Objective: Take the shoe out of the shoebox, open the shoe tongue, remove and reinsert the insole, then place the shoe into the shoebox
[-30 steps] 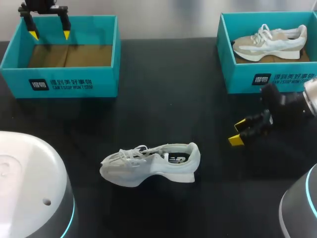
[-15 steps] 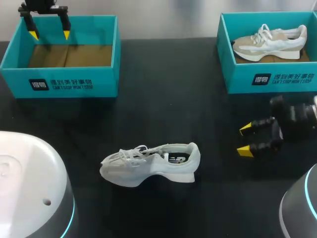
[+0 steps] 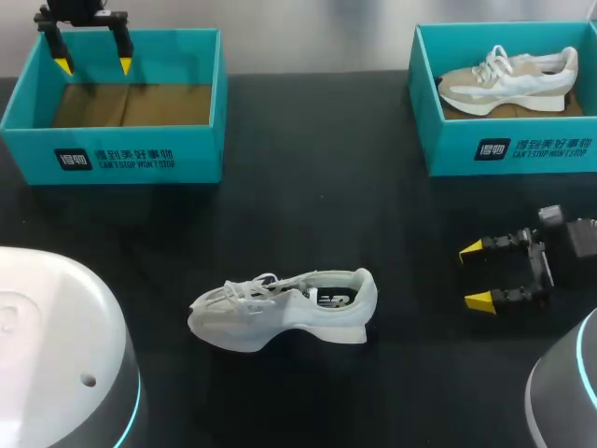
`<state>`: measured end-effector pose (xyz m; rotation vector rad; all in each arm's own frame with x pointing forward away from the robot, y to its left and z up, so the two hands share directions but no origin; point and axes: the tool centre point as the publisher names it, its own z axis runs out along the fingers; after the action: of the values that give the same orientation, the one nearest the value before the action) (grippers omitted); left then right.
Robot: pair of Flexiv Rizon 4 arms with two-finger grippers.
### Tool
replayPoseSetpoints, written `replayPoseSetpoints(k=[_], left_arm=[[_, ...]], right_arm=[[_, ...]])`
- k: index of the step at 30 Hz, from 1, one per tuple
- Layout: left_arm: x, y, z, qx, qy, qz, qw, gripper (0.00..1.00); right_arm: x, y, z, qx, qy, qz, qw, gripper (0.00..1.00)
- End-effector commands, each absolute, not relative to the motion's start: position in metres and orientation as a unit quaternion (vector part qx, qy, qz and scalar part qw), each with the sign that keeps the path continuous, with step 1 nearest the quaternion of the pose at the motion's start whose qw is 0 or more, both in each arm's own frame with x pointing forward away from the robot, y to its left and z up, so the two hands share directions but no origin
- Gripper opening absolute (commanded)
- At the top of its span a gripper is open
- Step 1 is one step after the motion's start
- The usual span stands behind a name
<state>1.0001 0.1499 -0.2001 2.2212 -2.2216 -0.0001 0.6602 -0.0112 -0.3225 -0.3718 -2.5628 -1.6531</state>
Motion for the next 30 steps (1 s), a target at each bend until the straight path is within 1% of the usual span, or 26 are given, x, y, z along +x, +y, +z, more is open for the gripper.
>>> replayPoseSetpoints(k=[1,7,14,18,30], left_arm=[[1.000,0.150,-0.200,0.707,-0.707,0.000,0.000,1.00],[1.000,0.150,-0.200,0.707,-0.707,0.000,0.000,1.00],[1.000,0.150,-0.200,0.707,-0.707,0.000,0.000,1.00],[1.000,0.150,-0.200,0.707,-0.707,0.000,0.000,1.00],[1.000,0.150,-0.200,0.707,-0.707,0.000,0.000,1.00]], right_arm=[[0.660,-0.009,-0.325,-0.109,-0.836,-0.536,0.028,1.00],[0.652,-0.003,-0.347,-0.064,-0.835,-0.547,0.009,1.00],[0.647,0.002,-0.356,-0.018,-0.828,-0.560,-0.021,1.00],[0.646,0.005,-0.367,-0.009,-0.830,-0.558,-0.014,1.00],[0.647,0.010,-0.371,-0.008,-0.837,-0.548,-0.012,1.00]])
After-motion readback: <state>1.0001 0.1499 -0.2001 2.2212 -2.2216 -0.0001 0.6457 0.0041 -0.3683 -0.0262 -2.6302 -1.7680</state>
